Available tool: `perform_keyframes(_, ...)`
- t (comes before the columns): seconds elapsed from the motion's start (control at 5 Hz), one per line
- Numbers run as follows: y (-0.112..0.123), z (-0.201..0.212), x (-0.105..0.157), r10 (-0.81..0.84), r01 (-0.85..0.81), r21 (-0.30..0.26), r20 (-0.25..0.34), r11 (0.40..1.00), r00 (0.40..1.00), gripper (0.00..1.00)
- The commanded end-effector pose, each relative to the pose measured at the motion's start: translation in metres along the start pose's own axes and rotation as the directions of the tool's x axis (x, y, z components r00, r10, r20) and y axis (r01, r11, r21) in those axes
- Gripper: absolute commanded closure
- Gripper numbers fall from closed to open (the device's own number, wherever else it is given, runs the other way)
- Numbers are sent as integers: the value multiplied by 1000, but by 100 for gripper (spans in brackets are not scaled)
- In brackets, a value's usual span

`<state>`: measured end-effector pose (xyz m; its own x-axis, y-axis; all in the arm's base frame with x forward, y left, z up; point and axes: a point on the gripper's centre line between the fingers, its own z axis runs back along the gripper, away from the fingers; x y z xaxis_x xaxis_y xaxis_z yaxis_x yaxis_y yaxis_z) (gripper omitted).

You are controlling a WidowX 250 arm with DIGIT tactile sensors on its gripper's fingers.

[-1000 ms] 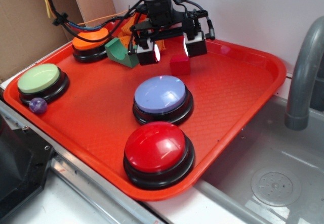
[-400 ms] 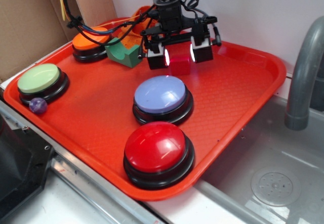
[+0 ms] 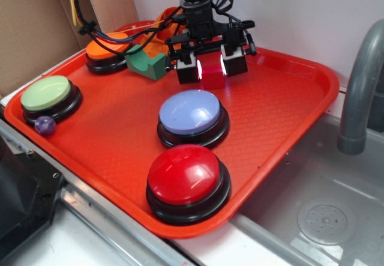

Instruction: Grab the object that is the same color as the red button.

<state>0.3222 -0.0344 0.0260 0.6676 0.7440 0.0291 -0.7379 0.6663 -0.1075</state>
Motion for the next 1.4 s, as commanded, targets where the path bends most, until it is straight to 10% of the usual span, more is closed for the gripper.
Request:
perform_keyframes(0.0,9,48,14,-69,75,-62,94,995,993,100)
perform_keyframes(0.6,82,138,-13,-556,556,27,3,831,831,100)
perform_keyframes(1.2,132,144,-47,-535,539,26,-78,842,841,100)
